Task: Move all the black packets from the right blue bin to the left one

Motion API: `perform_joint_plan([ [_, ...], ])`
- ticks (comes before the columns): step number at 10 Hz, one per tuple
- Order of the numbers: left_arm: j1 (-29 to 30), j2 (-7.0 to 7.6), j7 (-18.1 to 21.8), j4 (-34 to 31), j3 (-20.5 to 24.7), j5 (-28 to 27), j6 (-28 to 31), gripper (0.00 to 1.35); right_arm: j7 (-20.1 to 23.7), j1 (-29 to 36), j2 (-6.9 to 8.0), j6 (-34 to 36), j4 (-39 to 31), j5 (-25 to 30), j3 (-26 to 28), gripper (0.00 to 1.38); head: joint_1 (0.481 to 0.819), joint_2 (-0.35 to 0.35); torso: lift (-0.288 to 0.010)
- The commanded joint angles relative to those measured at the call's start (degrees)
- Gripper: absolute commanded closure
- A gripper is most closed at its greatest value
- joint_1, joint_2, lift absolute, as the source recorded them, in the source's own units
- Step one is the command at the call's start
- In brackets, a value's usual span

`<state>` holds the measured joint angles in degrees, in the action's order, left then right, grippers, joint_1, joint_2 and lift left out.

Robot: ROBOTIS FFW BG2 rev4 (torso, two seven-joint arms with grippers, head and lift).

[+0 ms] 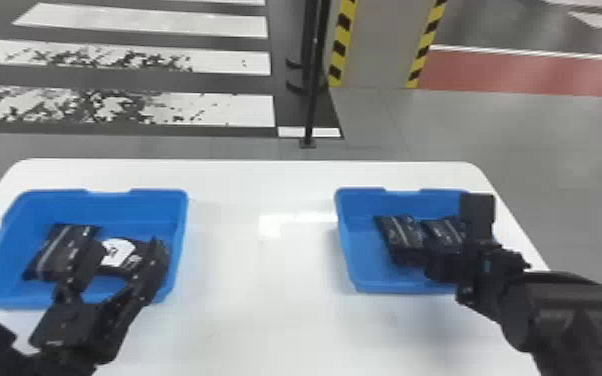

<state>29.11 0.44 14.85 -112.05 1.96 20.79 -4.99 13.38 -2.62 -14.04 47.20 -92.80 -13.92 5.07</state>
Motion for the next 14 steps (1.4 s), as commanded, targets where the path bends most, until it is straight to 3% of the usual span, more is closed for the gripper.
perform_joint_plan([
  [1, 0.0, 0.0, 0.0, 0.04, 0.21, 0.0, 0.07, 0.22, -0.02, 0.5, -0.02, 0.05, -0.5, -2.08, -0.39, 1.16, 0.695, -0.112, -0.14],
  [4, 0.0, 0.0, 0.0, 0.04, 0.1, 0.0, -1.06, 0.22, -0.02, 4.3, -0.02, -0.94, -7.11, -6.31, -0.39, 1.18, 0.695, -0.085, -0.14],
  [7, 0.56, -0.26, -0.09, -0.1, 0.9, -0.46, -4.29, 0.22, 4.37, 9.92, -0.9, -7.97, -16.54, -13.85, 0.07, 1.18, 0.695, -0.03, -0.14],
  [9, 0.14, -0.35, -0.09, -1.08, 0.67, 1.03, -2.33, 0.21, 13.16, 9.08, -1.42, -16.69, -16.11, -21.96, -2.45, 1.18, 0.695, 0.008, -0.14],
  [10, 0.0, -0.44, 0.7, -1.93, 1.24, 3.54, 3.02, 0.22, 16.41, 6.97, -3.09, -20.48, -14.71, -27.67, -8.27, 1.18, 0.695, 0.045, -0.14],
  [11, -0.14, -0.44, 2.11, -1.93, 1.47, 7.66, 2.32, 0.22, 18.96, 5.42, -3.8, -21.33, -14.43, -29.27, -11.81, 1.18, 0.695, 0.093, -0.14],
  [14, -0.84, -0.09, 3.34, -5.87, -0.82, 26.28, -1.06, 0.22, 20.28, 5.71, -4.59, -21.05, -14.14, -33.5, -16.27, 1.18, 0.695, 0.19, -0.14],
])
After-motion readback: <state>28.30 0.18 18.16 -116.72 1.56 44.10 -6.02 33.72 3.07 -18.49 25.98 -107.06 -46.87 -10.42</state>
